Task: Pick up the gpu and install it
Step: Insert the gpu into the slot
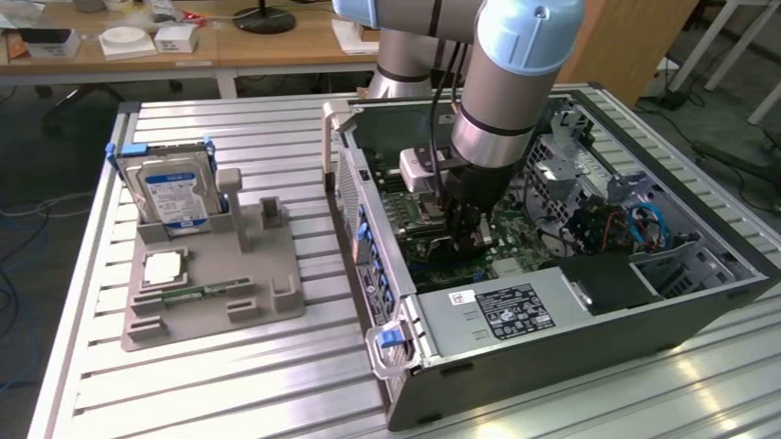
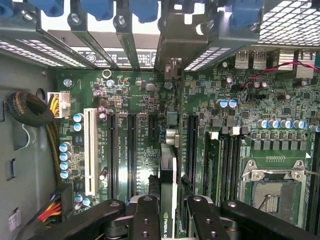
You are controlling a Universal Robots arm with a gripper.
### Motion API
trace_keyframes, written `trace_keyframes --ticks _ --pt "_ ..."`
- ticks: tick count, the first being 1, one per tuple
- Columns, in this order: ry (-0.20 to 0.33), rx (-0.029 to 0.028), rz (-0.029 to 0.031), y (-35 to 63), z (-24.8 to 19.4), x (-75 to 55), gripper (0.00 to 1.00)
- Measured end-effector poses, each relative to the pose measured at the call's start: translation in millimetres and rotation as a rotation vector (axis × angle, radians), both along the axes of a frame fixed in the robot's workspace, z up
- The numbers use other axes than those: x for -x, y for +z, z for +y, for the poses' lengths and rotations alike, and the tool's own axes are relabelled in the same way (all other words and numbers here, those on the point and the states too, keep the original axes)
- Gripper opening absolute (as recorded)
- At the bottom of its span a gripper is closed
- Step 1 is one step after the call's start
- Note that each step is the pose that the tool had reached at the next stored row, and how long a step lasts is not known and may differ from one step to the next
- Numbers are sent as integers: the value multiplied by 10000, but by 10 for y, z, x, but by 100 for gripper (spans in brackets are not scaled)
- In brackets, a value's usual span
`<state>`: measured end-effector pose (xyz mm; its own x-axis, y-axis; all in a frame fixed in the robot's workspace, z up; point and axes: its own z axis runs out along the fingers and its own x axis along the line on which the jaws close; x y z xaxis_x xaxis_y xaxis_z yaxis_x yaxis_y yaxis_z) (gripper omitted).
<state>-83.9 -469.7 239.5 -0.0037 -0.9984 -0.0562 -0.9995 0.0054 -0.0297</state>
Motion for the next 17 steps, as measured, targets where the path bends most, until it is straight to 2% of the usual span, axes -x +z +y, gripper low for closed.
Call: trace_keyframes --ticks 17 --pt "0 0 0 0 0 0 25"
